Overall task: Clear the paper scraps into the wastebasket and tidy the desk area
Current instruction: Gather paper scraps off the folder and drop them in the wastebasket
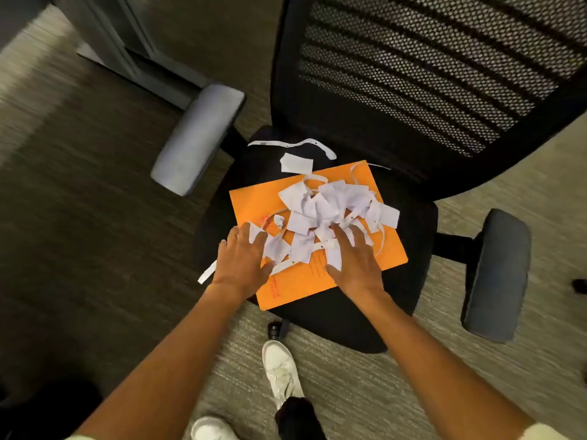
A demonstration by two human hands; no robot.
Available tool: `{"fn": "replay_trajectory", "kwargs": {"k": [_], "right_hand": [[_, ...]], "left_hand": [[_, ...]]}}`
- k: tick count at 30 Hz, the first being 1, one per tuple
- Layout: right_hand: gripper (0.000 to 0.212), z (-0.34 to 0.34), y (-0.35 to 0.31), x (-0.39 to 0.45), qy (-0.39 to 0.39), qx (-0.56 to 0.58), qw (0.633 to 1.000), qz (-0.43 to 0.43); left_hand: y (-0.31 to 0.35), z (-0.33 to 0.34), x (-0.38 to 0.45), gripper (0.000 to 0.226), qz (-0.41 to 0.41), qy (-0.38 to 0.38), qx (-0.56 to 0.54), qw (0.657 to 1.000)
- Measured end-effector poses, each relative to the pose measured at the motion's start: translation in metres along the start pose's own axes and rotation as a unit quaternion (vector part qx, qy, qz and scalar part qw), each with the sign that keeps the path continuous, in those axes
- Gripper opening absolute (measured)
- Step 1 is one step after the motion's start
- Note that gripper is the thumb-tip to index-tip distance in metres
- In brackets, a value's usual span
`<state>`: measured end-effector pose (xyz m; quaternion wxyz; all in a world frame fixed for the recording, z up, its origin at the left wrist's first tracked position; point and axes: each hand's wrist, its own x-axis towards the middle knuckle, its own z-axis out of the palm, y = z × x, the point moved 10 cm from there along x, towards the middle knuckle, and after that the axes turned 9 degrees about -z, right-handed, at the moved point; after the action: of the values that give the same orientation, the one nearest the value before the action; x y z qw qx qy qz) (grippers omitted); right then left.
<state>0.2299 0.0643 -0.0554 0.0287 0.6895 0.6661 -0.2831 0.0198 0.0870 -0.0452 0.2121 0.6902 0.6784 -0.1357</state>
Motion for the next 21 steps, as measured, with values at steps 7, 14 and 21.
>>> {"fn": "replay_trajectory", "kwargs": {"k": [7, 14, 21], "right_hand": [[0.074, 0.017, 0.01, 0.028, 0.001, -0.004, 1.0, 0.002], [0.04, 0.026, -0.001, 0.038, 0.033, 0.045, 0.998, -0.021], [0.021, 0.009, 0.008, 0.027, 0.104, 0.126, 0.987, -0.006]], "left_hand": [[-0.002, 0.017, 0.031, 0.067, -0.042, 0.027, -0.034, 0.998], [0.01, 0.024, 0.026, 0.059, -0.02, 0.022, -0.079, 0.996], [0.005, -0.004, 0.019, 0.044, -0.014, 0.066, -0.148, 0.987]]}}
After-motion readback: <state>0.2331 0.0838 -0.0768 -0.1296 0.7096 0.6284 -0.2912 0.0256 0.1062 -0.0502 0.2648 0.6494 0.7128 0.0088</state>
